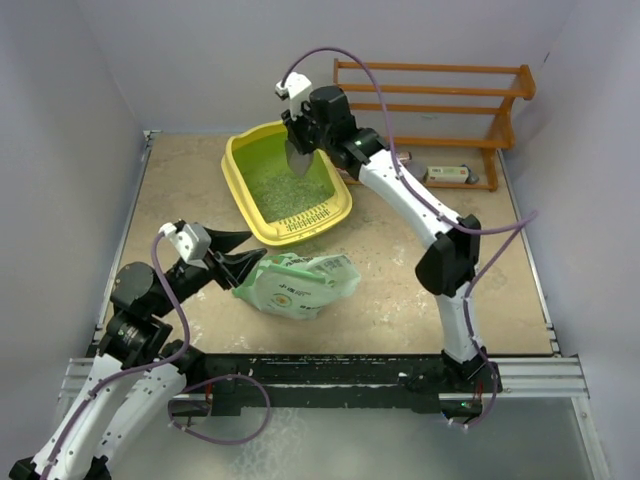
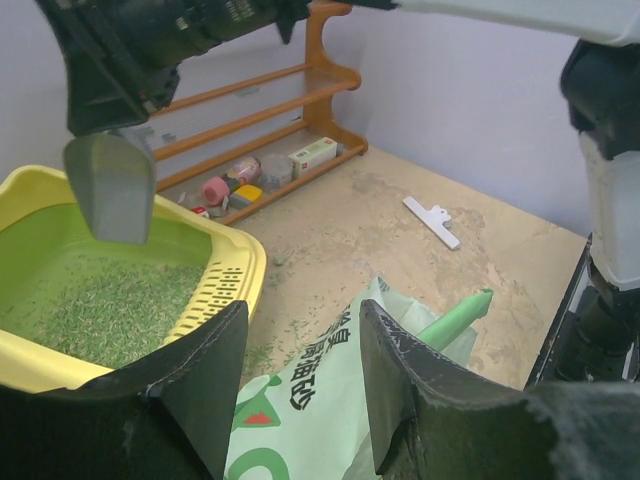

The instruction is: Fill the litter box with clean litter

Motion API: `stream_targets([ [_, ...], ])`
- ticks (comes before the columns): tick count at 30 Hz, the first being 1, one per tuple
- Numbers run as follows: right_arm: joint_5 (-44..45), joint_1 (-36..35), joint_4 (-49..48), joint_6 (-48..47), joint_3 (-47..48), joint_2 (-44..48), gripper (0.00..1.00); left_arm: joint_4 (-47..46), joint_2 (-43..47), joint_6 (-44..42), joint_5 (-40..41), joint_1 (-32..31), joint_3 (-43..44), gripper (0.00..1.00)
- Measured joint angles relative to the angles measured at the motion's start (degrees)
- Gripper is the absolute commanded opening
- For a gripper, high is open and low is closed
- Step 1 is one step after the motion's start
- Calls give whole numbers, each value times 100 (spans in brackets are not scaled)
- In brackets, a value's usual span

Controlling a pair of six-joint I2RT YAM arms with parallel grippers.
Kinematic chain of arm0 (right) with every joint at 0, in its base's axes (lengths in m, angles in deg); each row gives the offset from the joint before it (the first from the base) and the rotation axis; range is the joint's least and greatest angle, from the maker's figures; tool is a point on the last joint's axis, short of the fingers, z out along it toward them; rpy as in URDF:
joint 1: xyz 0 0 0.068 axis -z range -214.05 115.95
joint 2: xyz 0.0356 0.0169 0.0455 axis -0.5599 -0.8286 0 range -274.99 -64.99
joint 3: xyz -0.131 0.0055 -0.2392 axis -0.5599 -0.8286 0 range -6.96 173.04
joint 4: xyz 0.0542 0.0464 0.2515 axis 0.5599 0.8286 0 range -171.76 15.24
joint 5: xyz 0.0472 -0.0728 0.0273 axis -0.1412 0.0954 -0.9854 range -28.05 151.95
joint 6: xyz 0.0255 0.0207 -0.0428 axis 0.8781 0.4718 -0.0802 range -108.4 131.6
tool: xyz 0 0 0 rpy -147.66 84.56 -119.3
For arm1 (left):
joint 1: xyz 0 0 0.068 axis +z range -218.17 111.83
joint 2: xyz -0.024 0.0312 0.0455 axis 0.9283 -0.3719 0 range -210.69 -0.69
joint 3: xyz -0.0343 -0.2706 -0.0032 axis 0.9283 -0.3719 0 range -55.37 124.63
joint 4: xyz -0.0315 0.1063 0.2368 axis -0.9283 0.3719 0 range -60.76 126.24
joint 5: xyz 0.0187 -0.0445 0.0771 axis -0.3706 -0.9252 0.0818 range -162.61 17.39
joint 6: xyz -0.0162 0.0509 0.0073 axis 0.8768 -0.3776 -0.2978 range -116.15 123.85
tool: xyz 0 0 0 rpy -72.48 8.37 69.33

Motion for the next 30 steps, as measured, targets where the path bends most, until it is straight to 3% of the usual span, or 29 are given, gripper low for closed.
stream_targets([
  [9, 570, 614, -85, 240, -2017, 2350, 0, 0, -44, 0, -22, 0, 0, 53],
  [18, 916, 2527, 525, 1683, -3792, 5064, 0, 4, -144, 2, -31, 4, 0, 53],
  [30, -142, 3637, 1403, 3390, -7333, 7217, 0, 9, -164, 0, -131, 4, 0, 53],
])
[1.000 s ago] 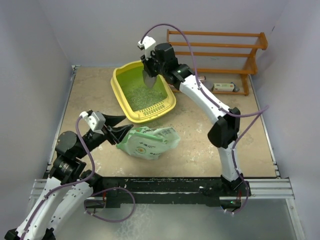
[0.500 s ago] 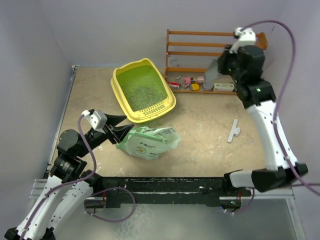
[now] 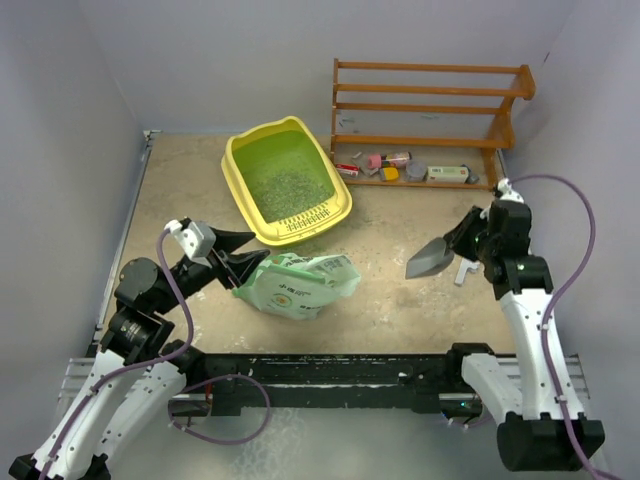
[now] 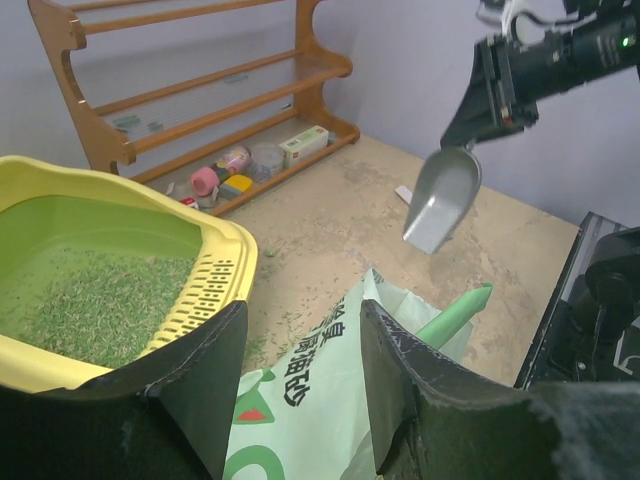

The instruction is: Fill the litter box with clean litter

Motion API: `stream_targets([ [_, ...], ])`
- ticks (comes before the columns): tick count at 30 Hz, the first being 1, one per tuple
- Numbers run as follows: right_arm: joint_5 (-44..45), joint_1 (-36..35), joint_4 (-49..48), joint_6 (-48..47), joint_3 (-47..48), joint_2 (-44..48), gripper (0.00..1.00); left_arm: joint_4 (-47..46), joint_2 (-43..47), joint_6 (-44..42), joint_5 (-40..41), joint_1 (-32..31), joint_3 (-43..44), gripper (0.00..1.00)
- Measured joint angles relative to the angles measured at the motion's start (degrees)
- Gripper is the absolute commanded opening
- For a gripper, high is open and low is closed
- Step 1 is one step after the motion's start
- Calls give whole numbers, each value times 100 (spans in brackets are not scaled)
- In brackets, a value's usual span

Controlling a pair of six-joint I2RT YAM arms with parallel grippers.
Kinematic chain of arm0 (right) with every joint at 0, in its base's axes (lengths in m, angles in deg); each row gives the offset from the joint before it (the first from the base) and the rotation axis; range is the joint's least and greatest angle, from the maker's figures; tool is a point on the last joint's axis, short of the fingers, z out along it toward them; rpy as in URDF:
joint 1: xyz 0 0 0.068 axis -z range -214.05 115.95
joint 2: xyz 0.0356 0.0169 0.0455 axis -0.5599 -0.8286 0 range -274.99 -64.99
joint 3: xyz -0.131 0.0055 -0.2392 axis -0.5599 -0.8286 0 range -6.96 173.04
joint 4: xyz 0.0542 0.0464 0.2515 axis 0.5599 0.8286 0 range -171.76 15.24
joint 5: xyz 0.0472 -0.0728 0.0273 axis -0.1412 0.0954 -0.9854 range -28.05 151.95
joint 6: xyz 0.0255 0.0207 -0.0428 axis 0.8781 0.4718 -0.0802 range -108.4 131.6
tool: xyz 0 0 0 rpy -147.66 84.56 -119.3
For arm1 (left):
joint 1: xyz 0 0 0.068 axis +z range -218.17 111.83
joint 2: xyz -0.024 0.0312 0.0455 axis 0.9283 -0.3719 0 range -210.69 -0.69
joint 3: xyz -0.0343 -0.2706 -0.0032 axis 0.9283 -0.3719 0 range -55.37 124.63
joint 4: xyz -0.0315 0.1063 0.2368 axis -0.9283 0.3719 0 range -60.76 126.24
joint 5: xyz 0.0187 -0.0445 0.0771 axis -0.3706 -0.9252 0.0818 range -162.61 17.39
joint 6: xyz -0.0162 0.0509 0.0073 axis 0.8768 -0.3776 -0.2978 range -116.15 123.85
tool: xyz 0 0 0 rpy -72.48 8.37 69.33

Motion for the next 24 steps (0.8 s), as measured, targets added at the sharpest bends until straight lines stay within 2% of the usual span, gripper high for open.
stream_targets([
  [5, -398, 304, -105, 503, -1331, 767, 0, -2, -2, 2, -31, 0, 0, 53],
  [10, -815, 313, -442, 866, -2122, 1392, 0, -2, -22, 2, -48, 0, 0, 53],
  [16, -977, 313, -793, 999, -2728, 1491, 1, -11, -46, 4, -166, 0, 0, 54],
  [24, -1191, 323, -1521, 1349, -3403, 1506, 11, -197, 55, 46, -688, 0, -33, 56],
])
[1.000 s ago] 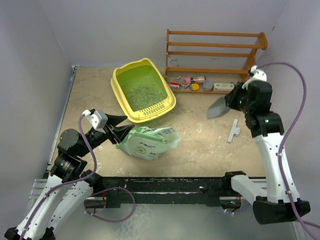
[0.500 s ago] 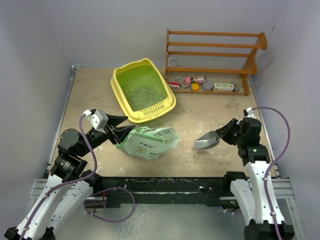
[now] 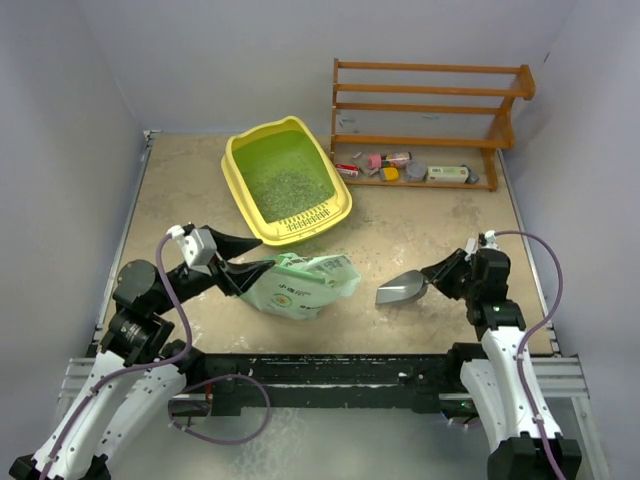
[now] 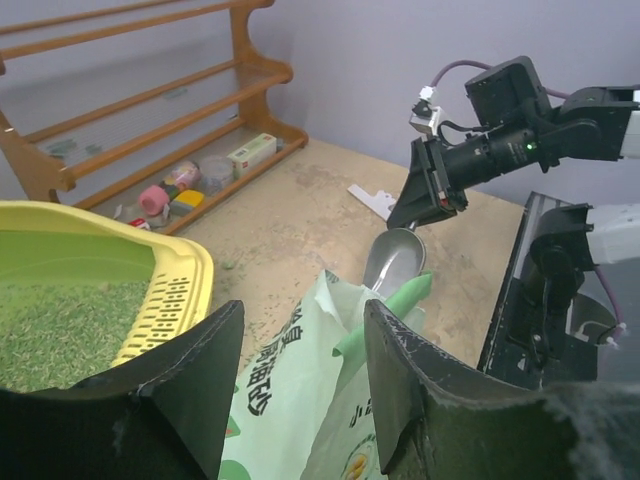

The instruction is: Fill the litter box with clean litter

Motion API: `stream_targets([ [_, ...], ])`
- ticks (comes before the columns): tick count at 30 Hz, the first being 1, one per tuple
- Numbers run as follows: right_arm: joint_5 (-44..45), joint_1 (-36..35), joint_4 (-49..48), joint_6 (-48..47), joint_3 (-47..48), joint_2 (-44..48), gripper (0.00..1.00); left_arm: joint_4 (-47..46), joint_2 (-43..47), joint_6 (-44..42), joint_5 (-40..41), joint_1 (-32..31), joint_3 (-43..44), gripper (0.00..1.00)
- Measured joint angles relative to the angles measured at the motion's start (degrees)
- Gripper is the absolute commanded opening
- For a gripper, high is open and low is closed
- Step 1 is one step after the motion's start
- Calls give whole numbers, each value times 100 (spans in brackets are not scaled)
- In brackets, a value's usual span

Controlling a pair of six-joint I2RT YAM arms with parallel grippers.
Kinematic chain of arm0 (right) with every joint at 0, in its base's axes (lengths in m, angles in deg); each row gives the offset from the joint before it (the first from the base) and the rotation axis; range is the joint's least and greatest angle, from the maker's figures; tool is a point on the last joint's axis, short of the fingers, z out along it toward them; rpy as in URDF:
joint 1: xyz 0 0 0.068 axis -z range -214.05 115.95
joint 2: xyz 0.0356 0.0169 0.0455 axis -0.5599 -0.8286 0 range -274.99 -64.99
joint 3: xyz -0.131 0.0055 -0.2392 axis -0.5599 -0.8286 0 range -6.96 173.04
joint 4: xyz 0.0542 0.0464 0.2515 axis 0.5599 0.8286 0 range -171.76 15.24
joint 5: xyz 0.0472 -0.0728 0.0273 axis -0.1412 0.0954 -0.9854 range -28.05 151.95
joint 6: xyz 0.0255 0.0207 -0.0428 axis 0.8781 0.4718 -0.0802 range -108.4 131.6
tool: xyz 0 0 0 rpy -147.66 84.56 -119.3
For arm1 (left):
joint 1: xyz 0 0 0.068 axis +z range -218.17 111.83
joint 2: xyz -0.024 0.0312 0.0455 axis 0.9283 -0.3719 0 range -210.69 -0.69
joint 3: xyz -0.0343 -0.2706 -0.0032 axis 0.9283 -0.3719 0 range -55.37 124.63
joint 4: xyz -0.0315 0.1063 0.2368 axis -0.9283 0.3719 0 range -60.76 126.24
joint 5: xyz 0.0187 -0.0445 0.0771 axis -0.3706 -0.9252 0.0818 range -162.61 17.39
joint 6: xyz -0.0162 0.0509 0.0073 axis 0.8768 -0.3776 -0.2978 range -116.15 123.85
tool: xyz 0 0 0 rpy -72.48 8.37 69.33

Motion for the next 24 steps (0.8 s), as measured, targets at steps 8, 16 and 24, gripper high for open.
stream_targets([
  [8, 44, 4, -74, 201, -181, 225, 34, 426, -136, -214, -431, 0, 44, 58],
  [16, 487, 11, 544, 398, -468, 883, 45, 861, -205, -319, -686, 0, 129, 60],
  [24, 769, 11, 1036, 669, -581, 1038, 45, 903, -577, -313, -846, 0, 136, 59],
])
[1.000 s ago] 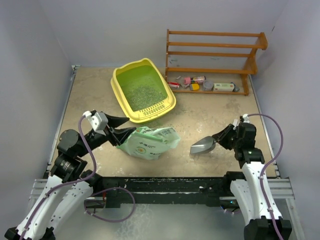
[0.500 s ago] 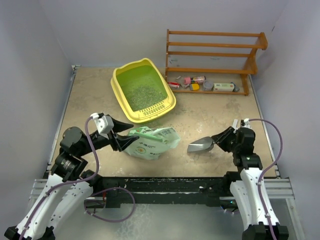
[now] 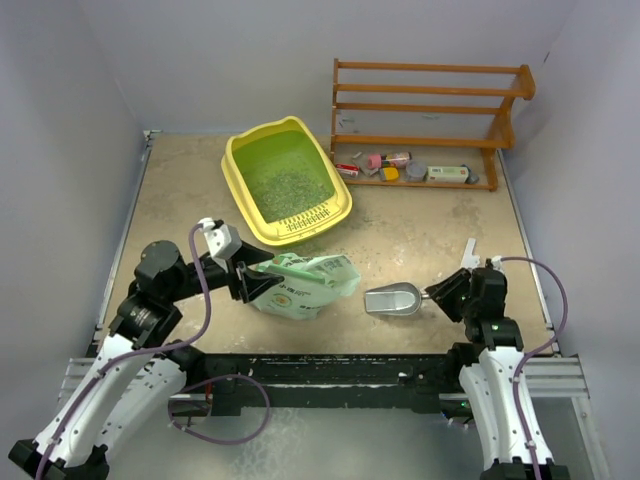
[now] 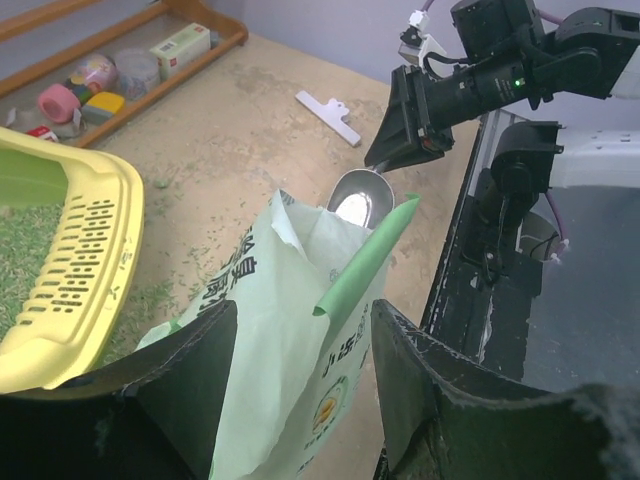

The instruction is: Fill the litter box with clean litter

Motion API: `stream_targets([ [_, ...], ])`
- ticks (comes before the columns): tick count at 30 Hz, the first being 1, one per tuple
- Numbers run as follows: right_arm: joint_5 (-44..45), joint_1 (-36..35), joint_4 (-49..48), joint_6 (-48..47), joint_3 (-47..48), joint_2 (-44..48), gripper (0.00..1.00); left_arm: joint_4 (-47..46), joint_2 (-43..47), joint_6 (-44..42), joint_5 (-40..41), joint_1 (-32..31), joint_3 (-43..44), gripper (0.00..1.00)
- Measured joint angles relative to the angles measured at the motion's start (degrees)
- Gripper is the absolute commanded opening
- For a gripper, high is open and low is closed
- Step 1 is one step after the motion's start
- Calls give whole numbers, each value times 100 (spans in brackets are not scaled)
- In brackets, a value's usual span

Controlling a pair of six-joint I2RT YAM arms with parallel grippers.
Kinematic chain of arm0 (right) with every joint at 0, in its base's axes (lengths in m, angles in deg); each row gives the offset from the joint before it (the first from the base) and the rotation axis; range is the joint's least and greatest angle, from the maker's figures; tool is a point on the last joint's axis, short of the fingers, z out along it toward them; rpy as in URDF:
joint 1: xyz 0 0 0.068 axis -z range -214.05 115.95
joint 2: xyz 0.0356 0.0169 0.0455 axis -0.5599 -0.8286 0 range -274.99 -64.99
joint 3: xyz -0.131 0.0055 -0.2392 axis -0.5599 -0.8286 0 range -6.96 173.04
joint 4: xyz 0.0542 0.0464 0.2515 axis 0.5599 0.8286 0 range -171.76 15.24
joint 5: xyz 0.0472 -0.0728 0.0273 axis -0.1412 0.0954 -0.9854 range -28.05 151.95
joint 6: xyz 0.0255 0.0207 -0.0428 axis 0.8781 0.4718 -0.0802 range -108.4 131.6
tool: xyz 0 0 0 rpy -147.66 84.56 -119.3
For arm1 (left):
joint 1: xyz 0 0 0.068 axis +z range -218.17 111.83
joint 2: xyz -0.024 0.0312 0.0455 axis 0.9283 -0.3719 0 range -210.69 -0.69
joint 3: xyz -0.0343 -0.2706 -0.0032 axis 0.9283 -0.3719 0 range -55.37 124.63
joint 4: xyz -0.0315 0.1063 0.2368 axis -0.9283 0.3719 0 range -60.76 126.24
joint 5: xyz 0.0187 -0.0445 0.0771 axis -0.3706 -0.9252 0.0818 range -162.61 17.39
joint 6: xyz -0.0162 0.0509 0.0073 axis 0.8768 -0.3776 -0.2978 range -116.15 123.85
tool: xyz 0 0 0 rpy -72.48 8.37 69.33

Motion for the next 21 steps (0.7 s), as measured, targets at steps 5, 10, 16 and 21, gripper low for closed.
stream_targets([
  [5, 160, 0, 332, 168, -15, 160, 46, 17, -310, 9, -66, 0, 0, 59],
  [10, 227, 0, 476, 262, -85, 341, 46, 17, -409, 11, -92, 0, 0, 59],
  [16, 181, 0, 560, 188, -90, 507, 44, 15, -496, 35, -214, 0, 0, 58],
  [21, -654, 0, 216, -385, 105, 483, 46, 4, -560, 74, -326, 0, 0, 53],
])
